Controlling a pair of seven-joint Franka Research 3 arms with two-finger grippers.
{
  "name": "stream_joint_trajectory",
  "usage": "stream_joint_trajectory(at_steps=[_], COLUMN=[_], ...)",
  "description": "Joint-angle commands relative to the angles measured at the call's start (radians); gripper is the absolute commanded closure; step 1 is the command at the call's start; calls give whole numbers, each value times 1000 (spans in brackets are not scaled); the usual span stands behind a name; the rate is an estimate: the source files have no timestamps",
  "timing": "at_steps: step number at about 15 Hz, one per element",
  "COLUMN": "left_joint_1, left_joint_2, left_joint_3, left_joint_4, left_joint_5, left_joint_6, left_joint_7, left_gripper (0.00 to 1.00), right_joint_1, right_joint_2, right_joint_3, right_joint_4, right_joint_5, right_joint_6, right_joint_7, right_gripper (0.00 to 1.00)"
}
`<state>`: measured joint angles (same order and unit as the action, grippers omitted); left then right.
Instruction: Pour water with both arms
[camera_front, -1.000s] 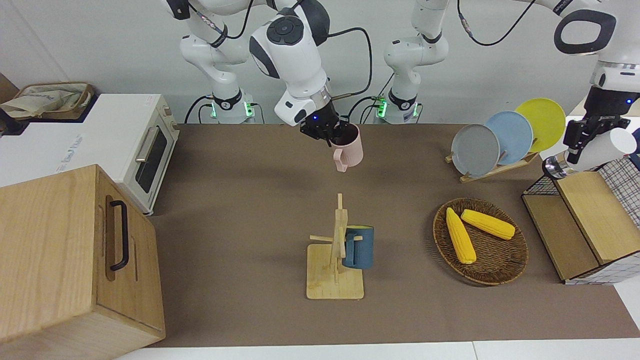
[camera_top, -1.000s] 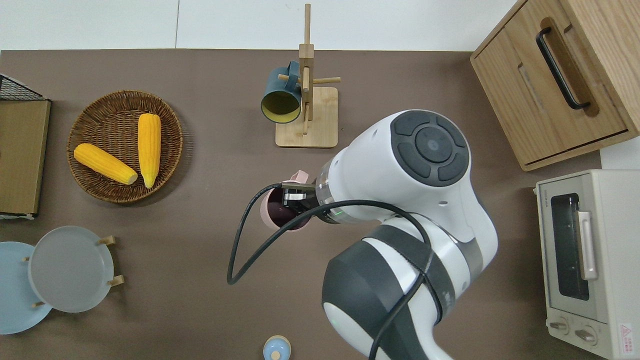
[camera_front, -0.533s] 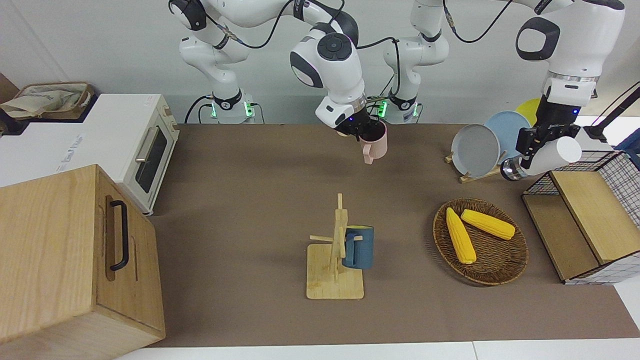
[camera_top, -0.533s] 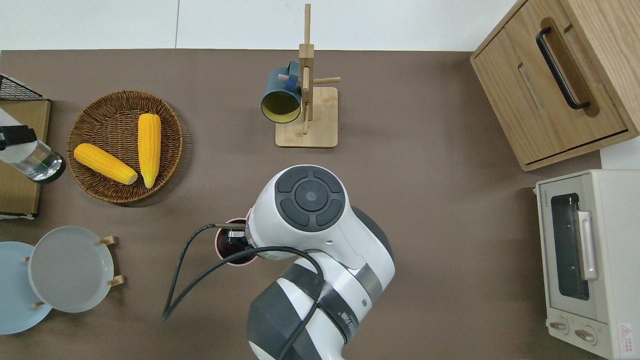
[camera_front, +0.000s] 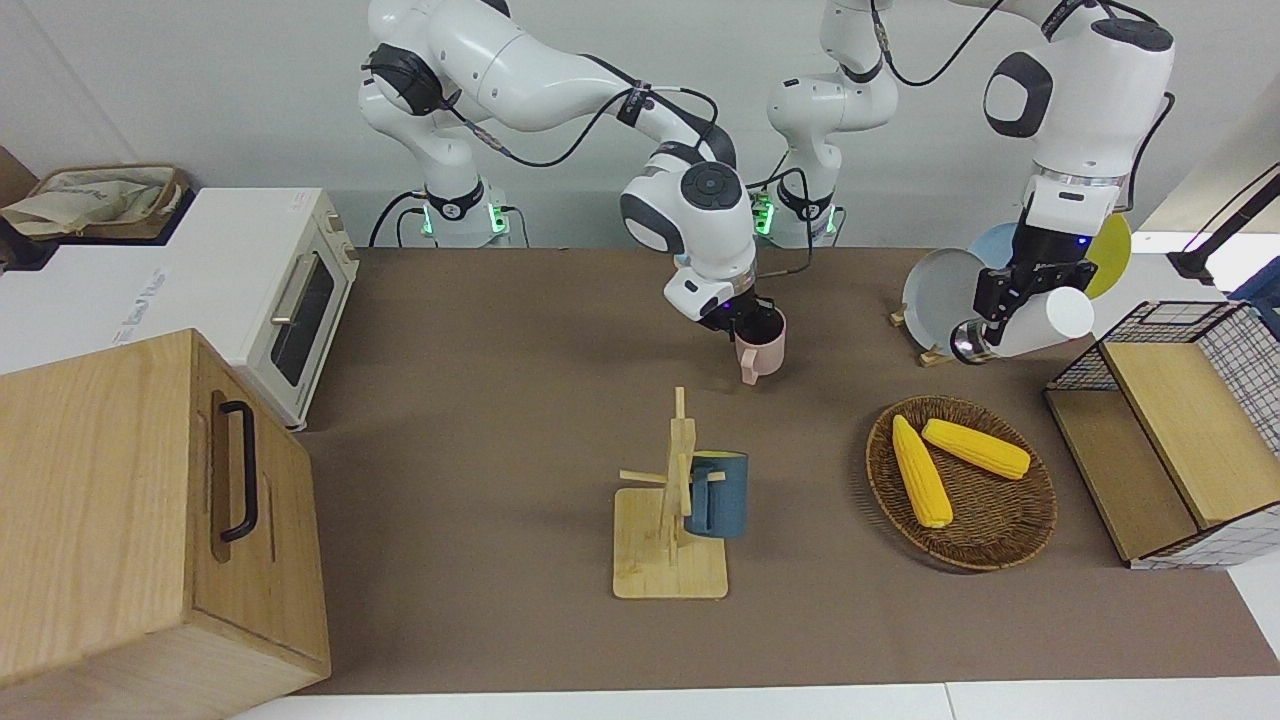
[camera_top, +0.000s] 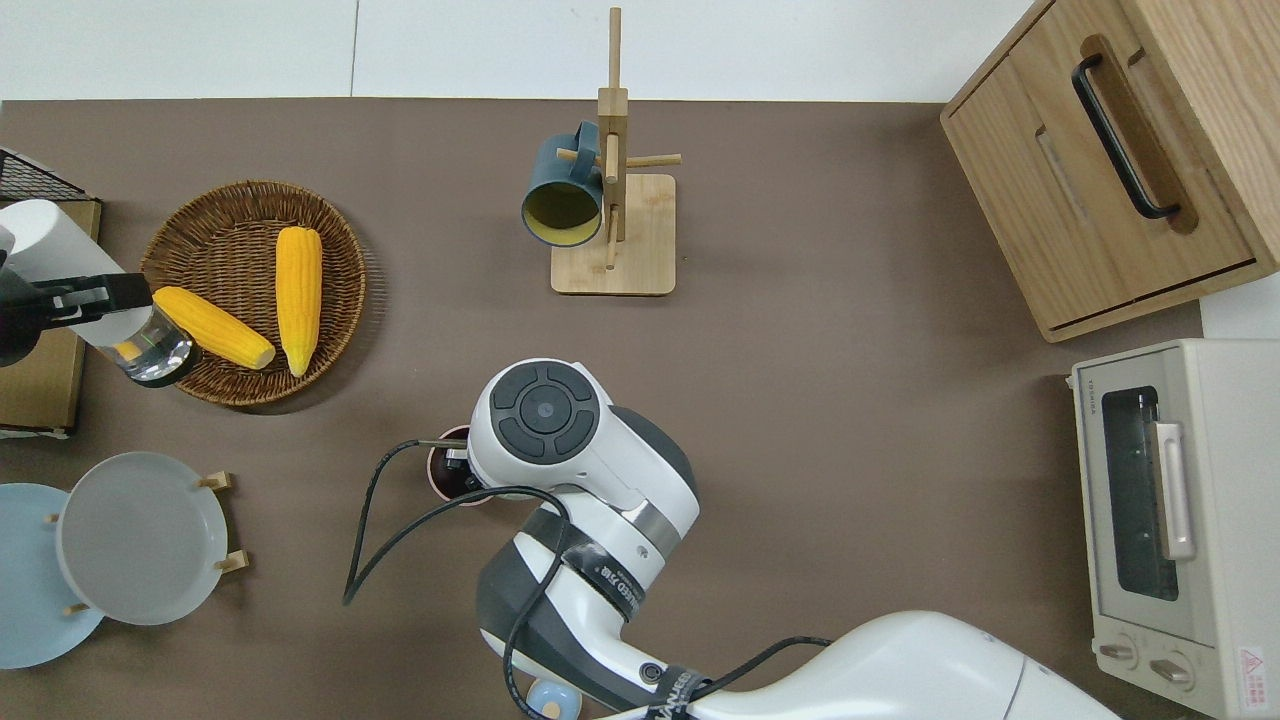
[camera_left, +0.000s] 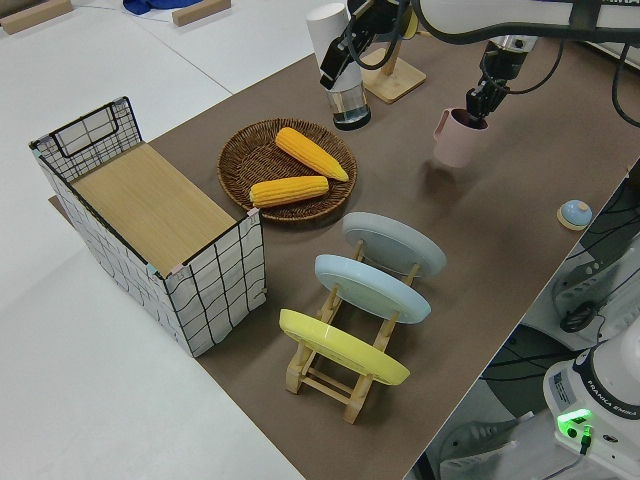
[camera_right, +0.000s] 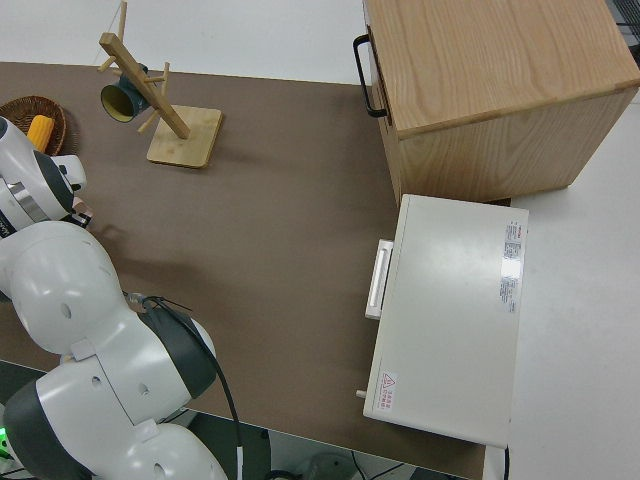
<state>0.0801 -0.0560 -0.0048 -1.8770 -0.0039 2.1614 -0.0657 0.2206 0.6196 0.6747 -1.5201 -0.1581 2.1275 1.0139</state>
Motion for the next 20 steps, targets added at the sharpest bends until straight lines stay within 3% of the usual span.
stream_joint_trajectory(at_steps=[1,6,10,15,16,17,18,19,20], left_joint_1=[-11,-11,-11,-11,-11,-11,-11,-11,-13], left_joint_2=[-44,-44,-41,-41,-41,-41,-39,-38,-36], left_joint_3=[-6,-15,-20,-23,-23,-26,-29,-29,-30], left_joint_4=[-34,-42,-51,-53,-53,-53,-51,-53,-53], left_joint_5=[32,32,32,30,30,30,30,30,30], left_joint_6=[23,23,23,23,21,21,23,21,23], left_joint_7=[-40,-55,-55,-57,-57,-57,-57,-66,-69], left_gripper=[999,992,990,990,990,990,990,990,990], right_joint_1=[14,22,29,31,31,31,31,31,31], right_joint_2=[72,91,92,94,95,98,98,98,98], right_joint_3=[6,0,-27,-32,-32,-32,-32,-32,-32], right_joint_4=[41,43,51,51,51,51,51,51,51], right_joint_5=[-112,-113,-110,-107,-106,-101,-100,-100,-100], right_joint_6=[34,106,135,143,143,143,143,143,143], right_joint_7=[55,61,54,58,58,60,60,60,61], right_gripper=[1000,1000,1000,967,874,649,521,513,445])
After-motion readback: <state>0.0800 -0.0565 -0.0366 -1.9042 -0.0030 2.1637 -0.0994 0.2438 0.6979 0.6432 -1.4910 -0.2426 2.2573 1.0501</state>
